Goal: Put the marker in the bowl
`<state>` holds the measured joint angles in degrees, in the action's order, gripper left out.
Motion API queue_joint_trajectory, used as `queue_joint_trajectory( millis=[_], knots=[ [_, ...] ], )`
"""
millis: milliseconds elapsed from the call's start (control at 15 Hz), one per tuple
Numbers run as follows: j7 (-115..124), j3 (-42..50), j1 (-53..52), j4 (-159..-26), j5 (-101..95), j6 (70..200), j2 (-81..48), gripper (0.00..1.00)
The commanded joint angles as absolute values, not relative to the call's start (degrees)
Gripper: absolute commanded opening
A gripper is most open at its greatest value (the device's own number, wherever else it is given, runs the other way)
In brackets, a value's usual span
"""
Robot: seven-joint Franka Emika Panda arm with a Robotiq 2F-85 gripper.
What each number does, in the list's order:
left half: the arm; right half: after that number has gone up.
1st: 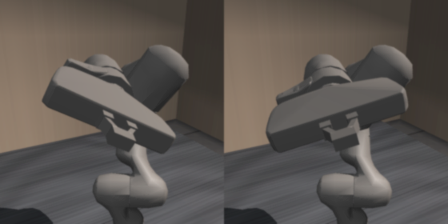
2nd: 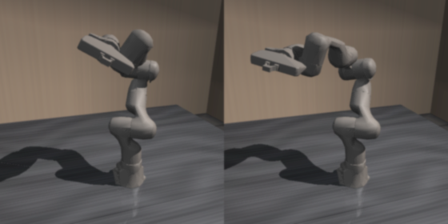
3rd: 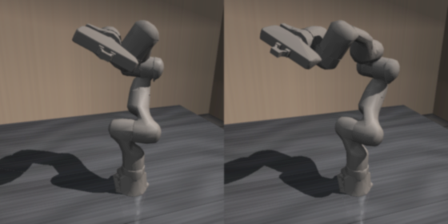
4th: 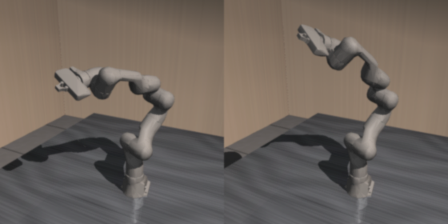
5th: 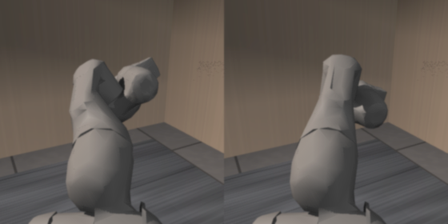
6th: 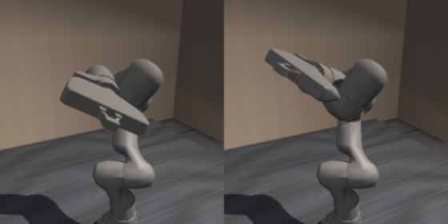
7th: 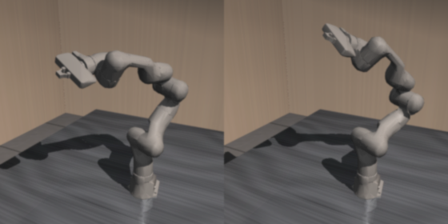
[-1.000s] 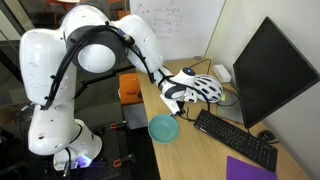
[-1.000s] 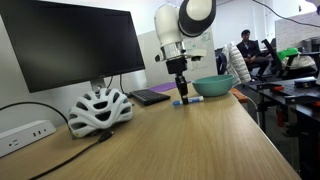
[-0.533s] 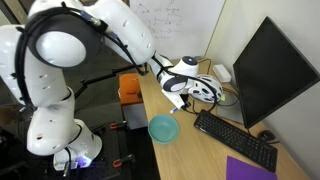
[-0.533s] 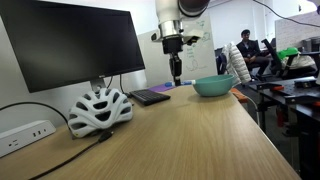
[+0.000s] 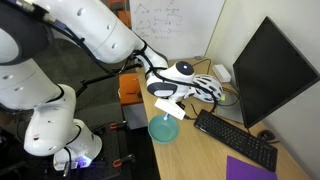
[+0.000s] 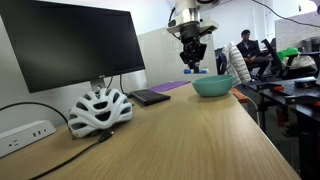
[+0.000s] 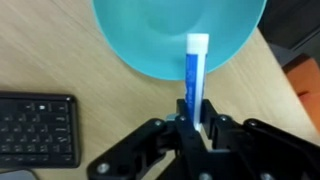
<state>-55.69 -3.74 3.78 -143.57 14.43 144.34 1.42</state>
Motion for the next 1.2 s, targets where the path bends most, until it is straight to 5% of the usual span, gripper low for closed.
queue_joint_trajectory(
  millis=[0, 467, 533, 1133],
  knots=[
    [-68.4, -0.6, 2.1, -148.2, 15.3, 138.1, 6.8, 0.05],
    [-75.9, 2.6, 2.4, -151.3, -0.3, 134.1, 10.5, 0.05],
    [-75.7, 2.8, 2.1, -151.2, -0.9, 134.3, 10.3, 0.44],
    [-69.6, 2.1, -1.8, -152.2, 4.0, 139.8, 11.8, 1.00]
  ],
)
